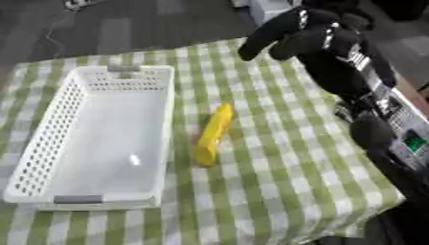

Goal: Pick up objects on the table and place them in the box.

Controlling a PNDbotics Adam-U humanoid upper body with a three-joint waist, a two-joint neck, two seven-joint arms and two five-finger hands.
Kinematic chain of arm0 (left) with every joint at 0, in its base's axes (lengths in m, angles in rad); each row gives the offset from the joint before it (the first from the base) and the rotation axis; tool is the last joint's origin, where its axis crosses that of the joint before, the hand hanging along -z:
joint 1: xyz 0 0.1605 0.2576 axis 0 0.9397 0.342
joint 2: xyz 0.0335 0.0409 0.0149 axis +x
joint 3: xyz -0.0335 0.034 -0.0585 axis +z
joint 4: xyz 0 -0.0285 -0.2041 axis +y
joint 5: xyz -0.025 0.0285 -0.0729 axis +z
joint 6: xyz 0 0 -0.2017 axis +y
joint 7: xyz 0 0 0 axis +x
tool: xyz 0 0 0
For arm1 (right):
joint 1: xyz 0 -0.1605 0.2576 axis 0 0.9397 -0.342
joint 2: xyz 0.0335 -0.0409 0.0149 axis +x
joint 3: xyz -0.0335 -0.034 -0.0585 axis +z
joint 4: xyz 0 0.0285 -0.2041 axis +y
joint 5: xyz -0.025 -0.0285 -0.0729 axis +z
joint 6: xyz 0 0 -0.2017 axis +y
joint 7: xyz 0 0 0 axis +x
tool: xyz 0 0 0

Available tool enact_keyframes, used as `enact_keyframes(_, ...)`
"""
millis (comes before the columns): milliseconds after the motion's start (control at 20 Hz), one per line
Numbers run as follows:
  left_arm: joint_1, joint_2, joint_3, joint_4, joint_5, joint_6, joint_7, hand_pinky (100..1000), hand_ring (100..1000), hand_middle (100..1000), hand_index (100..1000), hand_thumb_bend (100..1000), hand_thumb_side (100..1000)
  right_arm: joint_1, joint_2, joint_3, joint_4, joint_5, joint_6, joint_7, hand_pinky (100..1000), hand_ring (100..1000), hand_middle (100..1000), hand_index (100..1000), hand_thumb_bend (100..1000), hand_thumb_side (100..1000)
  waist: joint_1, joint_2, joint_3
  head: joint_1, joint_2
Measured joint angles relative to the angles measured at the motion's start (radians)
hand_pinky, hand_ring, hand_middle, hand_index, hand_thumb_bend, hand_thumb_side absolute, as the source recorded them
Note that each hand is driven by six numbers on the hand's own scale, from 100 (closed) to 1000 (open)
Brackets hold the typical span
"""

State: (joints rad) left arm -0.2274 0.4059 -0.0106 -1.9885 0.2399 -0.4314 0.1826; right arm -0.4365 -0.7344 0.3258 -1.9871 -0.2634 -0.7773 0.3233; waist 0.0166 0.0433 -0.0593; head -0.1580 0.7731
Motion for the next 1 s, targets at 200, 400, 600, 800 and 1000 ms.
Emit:
enact_keyframes(200, 0.007, 0.0, 0.0, 0.0, 0.0, 0.002, -0.004, 531, 581, 1000, 898, 413, 755, -0.042, 0.028, 0.027, 0.0, 0.024, 0.042, 0.041, 688, 765, 792, 833, 492, 827, 0.002, 0.0, 0.0, 0.0, 0.0)
enact_keyframes(400, 0.008, 0.0, -0.001, 0.0, 0.0, 0.002, -0.008, 531, 582, 1000, 899, 412, 755, -0.09, 0.058, 0.048, 0.0, 0.035, 0.083, 0.086, 690, 764, 792, 835, 489, 773, 0.003, 0.0, 0.0, 0.0, 0.0)
enact_keyframes(600, 0.008, 0.0, -0.006, 0.0, 0.0, 0.003, -0.01, 532, 582, 1000, 899, 412, 755, -0.133, 0.075, 0.064, 0.0, 0.048, 0.12, 0.124, 695, 766, 806, 845, 539, 781, 0.003, 0.0, 0.0, 0.0, 0.0)
enact_keyframes(800, 0.008, 0.0, -0.006, 0.0, 0.002, 0.003, -0.013, 533, 582, 1000, 899, 412, 754, -0.157, 0.085, 0.072, 0.0, 0.063, 0.142, 0.146, 693, 765, 812, 855, 562, 759, 0.002, 0.0, 0.0, -0.001, 0.0)
enact_keyframes(1000, 0.008, 0.0, -0.007, 0.0, 0.003, 0.002, -0.013, 534, 582, 1000, 899, 413, 754, -0.188, 0.097, 0.075, 0.01, 0.095, 0.146, 0.149, 696, 768, 817, 863, 572, 728, 0.0, 0.0, 0.0, -0.001, 0.0)
